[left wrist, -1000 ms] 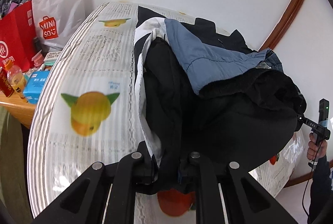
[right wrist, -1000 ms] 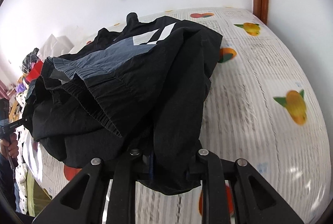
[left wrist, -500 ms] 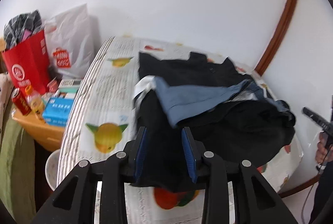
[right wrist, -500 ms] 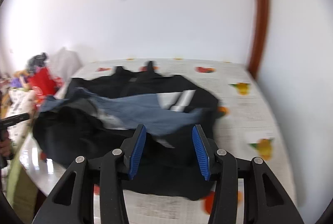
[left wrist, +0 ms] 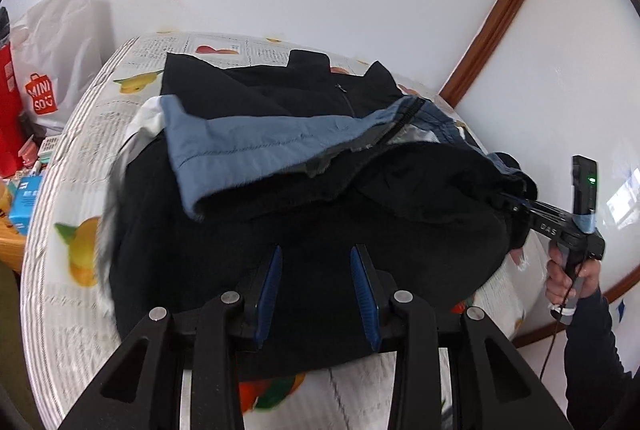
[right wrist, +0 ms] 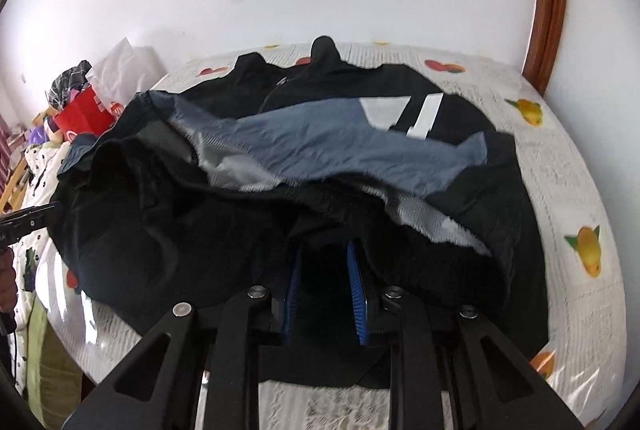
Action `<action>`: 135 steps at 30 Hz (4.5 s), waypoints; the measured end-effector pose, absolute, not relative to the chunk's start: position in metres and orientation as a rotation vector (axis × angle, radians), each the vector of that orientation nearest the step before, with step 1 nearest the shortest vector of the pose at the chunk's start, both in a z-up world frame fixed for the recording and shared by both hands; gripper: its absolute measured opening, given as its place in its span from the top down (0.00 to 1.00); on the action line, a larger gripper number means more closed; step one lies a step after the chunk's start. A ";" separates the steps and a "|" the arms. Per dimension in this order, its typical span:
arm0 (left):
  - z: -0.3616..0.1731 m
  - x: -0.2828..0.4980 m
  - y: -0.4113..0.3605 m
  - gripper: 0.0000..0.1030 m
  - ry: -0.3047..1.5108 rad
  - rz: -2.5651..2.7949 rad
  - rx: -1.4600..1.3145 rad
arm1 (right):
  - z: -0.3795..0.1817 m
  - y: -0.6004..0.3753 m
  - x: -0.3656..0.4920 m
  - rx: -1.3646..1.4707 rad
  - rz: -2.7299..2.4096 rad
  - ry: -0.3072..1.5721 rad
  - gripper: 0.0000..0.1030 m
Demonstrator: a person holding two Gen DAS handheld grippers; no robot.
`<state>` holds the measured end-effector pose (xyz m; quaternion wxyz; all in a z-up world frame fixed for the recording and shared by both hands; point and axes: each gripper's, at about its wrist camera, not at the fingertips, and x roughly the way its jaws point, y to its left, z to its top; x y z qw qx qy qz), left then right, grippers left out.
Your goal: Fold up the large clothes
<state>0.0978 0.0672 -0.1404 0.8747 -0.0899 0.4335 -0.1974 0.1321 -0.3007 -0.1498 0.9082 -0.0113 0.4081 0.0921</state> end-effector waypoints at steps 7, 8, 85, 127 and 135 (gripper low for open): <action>-0.146 0.144 0.052 0.69 0.913 -0.359 -0.154 | -0.136 -0.299 0.167 -0.041 0.152 0.800 0.81; -0.143 0.150 0.052 0.69 0.902 -0.346 -0.146 | -0.134 -0.300 0.175 -0.038 0.140 0.796 0.81; -0.154 0.275 0.098 0.70 0.914 -0.157 -0.065 | -0.153 -0.394 0.303 0.063 0.024 0.856 0.53; -0.174 0.183 0.051 0.47 0.876 -0.126 0.114 | -0.202 -0.388 0.184 -0.061 -0.069 0.862 0.38; -0.173 0.181 0.100 0.47 0.882 -0.078 0.021 | -0.201 -0.397 0.192 -0.001 -0.056 0.864 0.37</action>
